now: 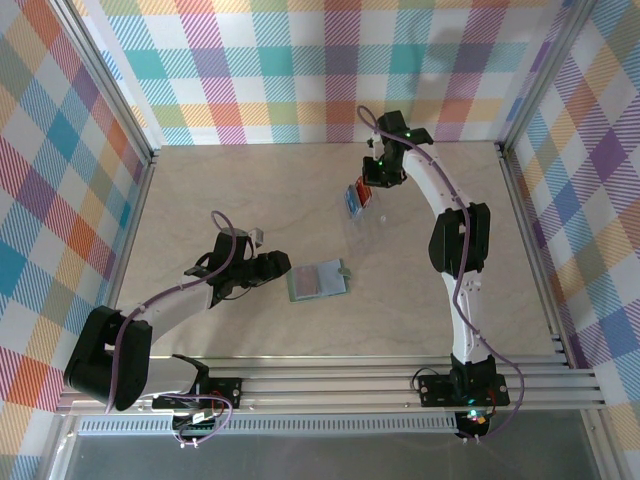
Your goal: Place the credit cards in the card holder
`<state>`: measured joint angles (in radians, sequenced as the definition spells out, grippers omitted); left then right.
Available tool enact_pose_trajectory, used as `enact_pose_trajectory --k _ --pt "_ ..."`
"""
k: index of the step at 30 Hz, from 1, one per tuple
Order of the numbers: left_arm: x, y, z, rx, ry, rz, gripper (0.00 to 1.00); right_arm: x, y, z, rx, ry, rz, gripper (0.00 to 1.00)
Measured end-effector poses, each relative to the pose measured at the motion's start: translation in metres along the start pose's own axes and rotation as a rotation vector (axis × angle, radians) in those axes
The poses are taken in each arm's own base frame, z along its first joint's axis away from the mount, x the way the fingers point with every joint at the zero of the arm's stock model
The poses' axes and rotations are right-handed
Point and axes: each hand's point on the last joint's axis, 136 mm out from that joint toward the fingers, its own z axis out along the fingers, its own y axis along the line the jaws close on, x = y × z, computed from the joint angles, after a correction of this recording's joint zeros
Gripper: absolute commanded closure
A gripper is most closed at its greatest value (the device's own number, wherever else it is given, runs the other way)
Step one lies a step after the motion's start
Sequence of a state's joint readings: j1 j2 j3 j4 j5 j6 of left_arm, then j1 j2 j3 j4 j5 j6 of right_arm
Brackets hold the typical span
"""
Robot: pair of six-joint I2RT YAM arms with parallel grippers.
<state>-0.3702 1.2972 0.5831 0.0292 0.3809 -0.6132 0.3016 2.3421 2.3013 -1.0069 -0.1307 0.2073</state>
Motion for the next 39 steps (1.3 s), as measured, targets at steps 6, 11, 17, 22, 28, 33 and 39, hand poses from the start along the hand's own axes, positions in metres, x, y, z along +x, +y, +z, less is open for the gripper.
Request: enact_pose_trajectory --k 6,11,17,22,28,33,39 --pt "0.000 0.001 0.001 -0.002 0.002 -0.001 0.44 -0.001 0.004 -0.007 -0.014 -0.006 0.008 1.00" --pt "0.001 0.001 0.001 -0.002 0.003 -0.001 0.44 -0.001 0.007 -0.007 -0.028 -0.002 0.015 1.00" --pt "0.001 0.001 0.001 -0.002 0.003 -0.001 0.44 0.000 0.006 -0.007 -0.027 0.002 0.016 1.00" --pt "0.001 0.001 0.001 -0.002 0.003 -0.001 0.44 0.001 0.007 -0.006 -0.034 0.006 0.017 0.96" --pt "0.001 0.001 0.001 -0.003 0.003 -0.002 0.44 0.005 0.009 0.006 -0.058 0.036 0.022 0.94" --pt "0.001 0.001 0.001 -0.003 0.004 -0.002 0.44 0.007 0.010 0.011 -0.081 0.050 0.027 0.91" --pt "0.001 0.001 0.001 -0.003 0.004 -0.002 0.44 0.010 0.017 0.014 -0.141 0.072 0.036 0.88"
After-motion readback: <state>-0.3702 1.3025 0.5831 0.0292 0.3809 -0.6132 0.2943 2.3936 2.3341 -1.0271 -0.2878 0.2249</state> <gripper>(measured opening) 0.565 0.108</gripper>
